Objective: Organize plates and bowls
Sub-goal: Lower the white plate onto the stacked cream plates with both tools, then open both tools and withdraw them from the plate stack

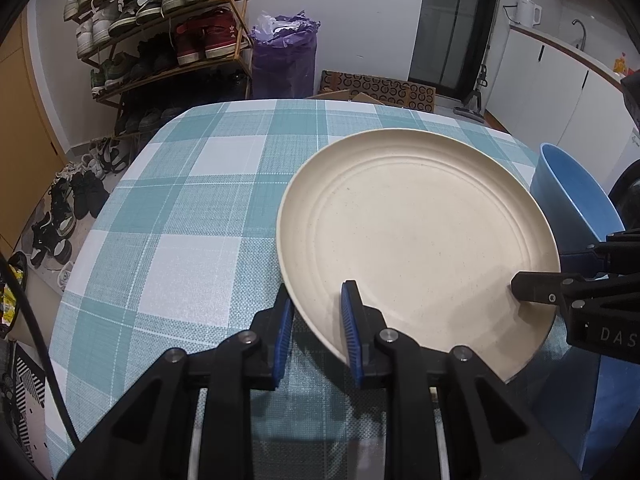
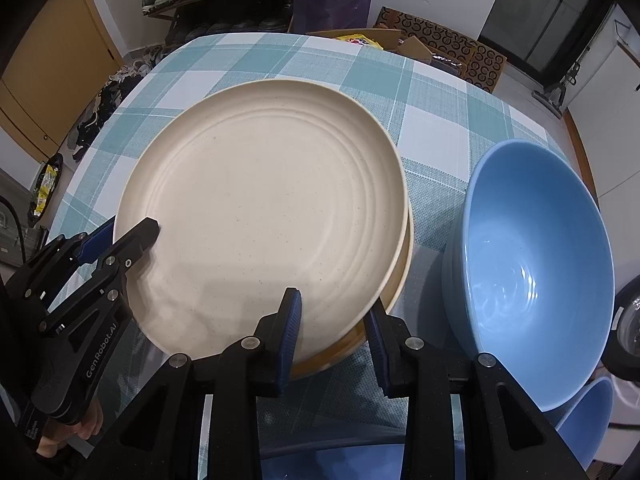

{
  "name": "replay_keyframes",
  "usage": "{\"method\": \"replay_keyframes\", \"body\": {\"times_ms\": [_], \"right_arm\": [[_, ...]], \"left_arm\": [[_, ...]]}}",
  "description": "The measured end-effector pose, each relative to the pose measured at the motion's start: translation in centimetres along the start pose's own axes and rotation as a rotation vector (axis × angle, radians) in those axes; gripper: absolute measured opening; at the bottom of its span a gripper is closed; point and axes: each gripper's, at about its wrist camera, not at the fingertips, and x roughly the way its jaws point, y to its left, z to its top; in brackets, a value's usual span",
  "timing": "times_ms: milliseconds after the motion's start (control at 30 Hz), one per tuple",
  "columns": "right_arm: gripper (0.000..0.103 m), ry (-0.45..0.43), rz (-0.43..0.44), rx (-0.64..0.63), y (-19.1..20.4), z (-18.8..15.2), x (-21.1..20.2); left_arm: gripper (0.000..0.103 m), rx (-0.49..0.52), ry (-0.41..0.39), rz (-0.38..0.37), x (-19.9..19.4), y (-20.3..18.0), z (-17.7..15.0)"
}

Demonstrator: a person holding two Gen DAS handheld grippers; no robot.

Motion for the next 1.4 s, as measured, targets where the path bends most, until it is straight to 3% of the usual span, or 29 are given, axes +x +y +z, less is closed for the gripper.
{"method": "replay_keyframes", "body": {"times_ms": [733, 933, 1067, 1233, 1300, 1367, 1400], "right_arm": [[0.043, -0.008, -0.012, -0.015, -0.6, -0.5, -0.7], [0.048, -0.036, 0.011, -0.025, -0.4, -0.7, -1.0], [0.050, -0.052, 0.031, -0.020, -0.2, -0.7, -1.5], [0.066, -0.110, 0.060, -0.010, 0.1, -1.0, -3.2], [0.079, -0.139, 0.077, -0.008, 0.3, -1.2, -4.2], [0.082, -0.166, 0.101, -0.007, 0.5, -1.4, -5.2], [0.084, -0.181, 0.111, -0.008, 0.6, -1.5, -5.7]], "left_arm": [[0.029, 0.044, 0.020, 0.003, 0.2, -0.6, -0.4], [0.047, 0.054, 0.032, 0.012, 0.2, -0.5, -0.6], [0.050, 0.041, 0.035, 0.012, -0.4, -0.1, -0.5], [0.054, 0.040, 0.017, 0.015, -1.9, 0.2, -0.5], [0.068, 0.038, 0.007, 0.010, -2.9, 0.3, -0.5], [0.084, 0.036, -0.007, 0.007, -3.7, 0.3, -0.4], [0.087, 0.038, -0.020, 0.003, -4.3, 0.2, -0.4]]}}
